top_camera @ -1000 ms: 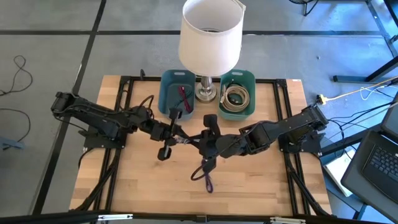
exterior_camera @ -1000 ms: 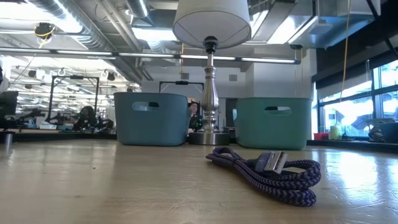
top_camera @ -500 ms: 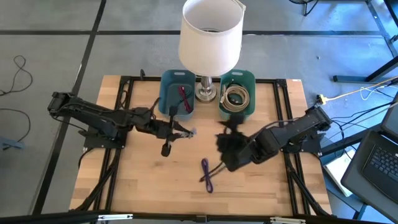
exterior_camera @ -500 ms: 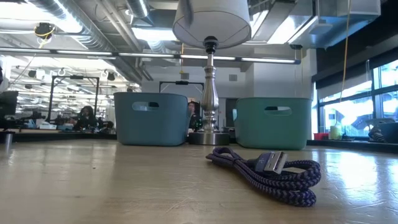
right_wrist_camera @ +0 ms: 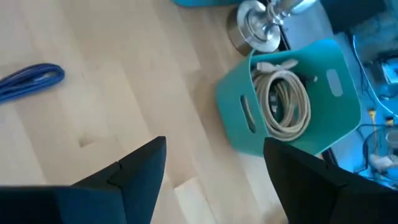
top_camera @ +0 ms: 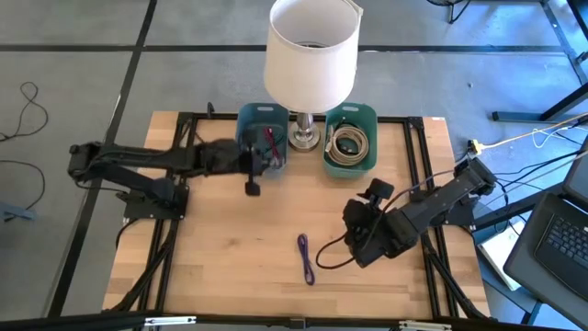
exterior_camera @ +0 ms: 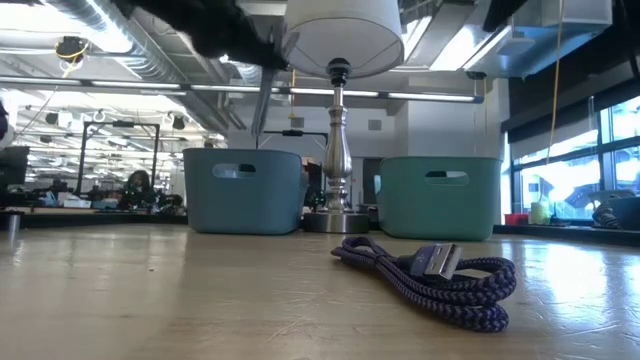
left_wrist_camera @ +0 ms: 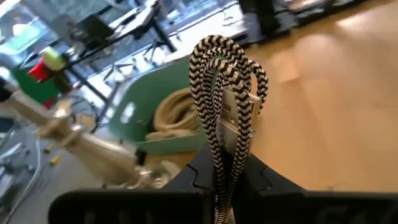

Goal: Pick & Place USB Port
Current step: Put the white usb cable into the blue bin

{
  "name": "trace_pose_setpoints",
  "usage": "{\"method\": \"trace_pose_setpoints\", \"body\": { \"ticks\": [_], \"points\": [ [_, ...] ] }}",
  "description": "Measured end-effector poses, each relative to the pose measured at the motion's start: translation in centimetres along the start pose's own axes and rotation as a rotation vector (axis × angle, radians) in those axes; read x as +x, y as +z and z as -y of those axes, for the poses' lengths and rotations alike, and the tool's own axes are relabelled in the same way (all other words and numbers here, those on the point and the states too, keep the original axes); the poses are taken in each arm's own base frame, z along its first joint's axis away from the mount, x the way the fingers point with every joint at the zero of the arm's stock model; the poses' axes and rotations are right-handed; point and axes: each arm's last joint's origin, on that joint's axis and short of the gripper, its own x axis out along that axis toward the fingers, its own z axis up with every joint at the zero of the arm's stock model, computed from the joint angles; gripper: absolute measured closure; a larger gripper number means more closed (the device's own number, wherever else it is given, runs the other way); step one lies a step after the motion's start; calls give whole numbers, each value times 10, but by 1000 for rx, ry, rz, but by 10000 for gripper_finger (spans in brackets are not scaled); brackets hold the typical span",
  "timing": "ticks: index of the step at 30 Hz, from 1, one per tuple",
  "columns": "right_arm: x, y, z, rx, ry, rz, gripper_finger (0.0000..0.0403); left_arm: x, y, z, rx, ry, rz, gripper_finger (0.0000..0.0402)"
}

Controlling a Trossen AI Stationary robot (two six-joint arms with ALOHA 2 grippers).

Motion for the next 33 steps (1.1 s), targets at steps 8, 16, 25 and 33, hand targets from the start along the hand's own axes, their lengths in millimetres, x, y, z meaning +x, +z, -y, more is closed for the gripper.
{"method": "trace_pose_setpoints", "body": {
  "ticks": [8,16,25,33],
  "points": [
    [8,-7,-4,54,0,-42,128,22,-43,-59,-96,139,-154,389],
    [8,-7,-4,64,1,-41,128,58,-101,-81,-56,67,-346,389],
    [8,-7,-4,70,2,-43,128,91,-144,-65,12,-36,-521,389],
    [8,-7,-4,73,3,-43,128,92,-150,-64,78,-15,-593,389]
  ]
}}
